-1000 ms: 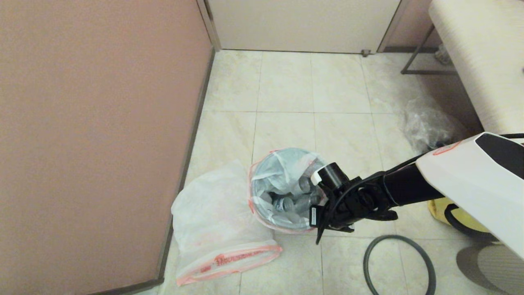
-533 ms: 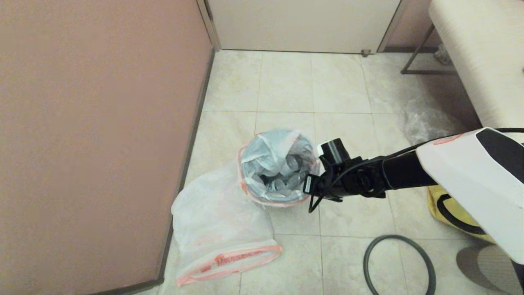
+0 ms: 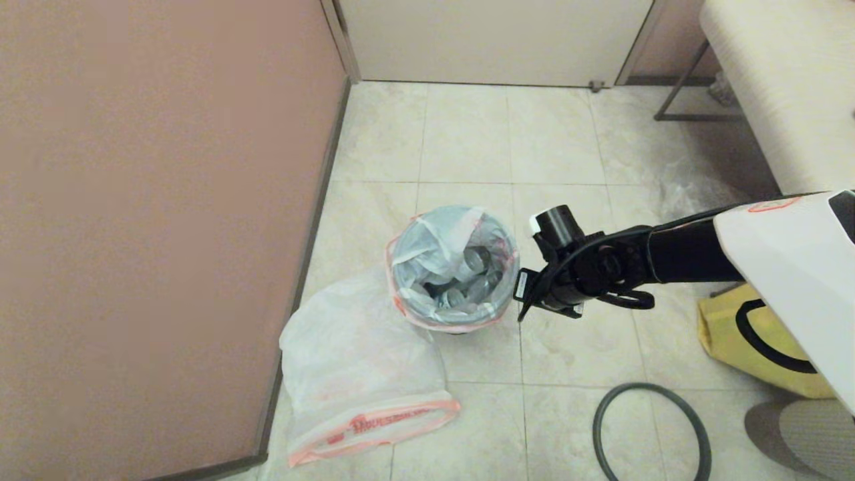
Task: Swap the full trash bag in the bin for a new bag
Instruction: Place the trash bag on the floor
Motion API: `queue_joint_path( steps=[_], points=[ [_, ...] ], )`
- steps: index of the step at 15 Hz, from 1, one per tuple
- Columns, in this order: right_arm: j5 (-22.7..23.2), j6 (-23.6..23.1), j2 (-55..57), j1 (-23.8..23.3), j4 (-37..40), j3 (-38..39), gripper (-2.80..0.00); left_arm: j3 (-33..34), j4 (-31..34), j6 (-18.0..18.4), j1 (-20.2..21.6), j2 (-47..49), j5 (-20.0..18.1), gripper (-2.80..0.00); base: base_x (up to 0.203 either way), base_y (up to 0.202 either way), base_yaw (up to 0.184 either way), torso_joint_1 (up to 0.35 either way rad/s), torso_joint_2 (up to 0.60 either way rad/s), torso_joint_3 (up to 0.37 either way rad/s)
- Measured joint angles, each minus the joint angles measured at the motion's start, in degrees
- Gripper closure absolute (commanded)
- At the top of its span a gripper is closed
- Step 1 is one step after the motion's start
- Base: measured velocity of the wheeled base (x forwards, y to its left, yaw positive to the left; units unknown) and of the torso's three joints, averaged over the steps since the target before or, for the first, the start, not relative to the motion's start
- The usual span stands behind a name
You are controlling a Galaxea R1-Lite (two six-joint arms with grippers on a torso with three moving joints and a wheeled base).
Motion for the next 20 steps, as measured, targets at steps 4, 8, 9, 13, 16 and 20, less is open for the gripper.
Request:
queue_joint_path(
  steps=[4,8,9,13,16,20],
  points=[
    [-0.02,0.07,1.14,0.99,-0.67,-4.93,-2.80,0.00,-0.02,0.00,0.00,0.00,0.00,0.00,0.000,0.000,0.000,0.000,0.00,0.000],
    [-1.30,-0.11,5.69,1.37,-0.46,-11.37,-2.80,0.00,0.00,0.00,0.00,0.00,-0.02,0.00,0.000,0.000,0.000,0.000,0.00,0.000],
    [-1.50,-0.26,7.29,1.27,-0.68,-12.47,-2.80,0.00,0.00,0.00,0.00,0.00,-0.02,0.00,0.000,0.000,0.000,0.000,0.00,0.000],
    [-2.94,-2.82,12.32,1.43,-4.41,-13.79,0.00,0.00,-0.01,-0.02,0.00,0.00,0.00,0.00,0.000,0.000,0.000,0.000,0.00,0.000],
    [-5.80,-6.82,14.25,1.37,-6.36,-13.91,0.00,0.00,-0.02,0.00,0.00,0.00,-0.02,0.00,0.000,0.000,0.000,0.000,0.00,0.000],
    [-9.11,-6.62,11.64,1.53,0.04,-13.30,0.00,0.00,0.02,0.00,-0.04,0.00,0.00,0.00,0.000,0.000,0.000,0.000,0.00,0.000]
  ],
)
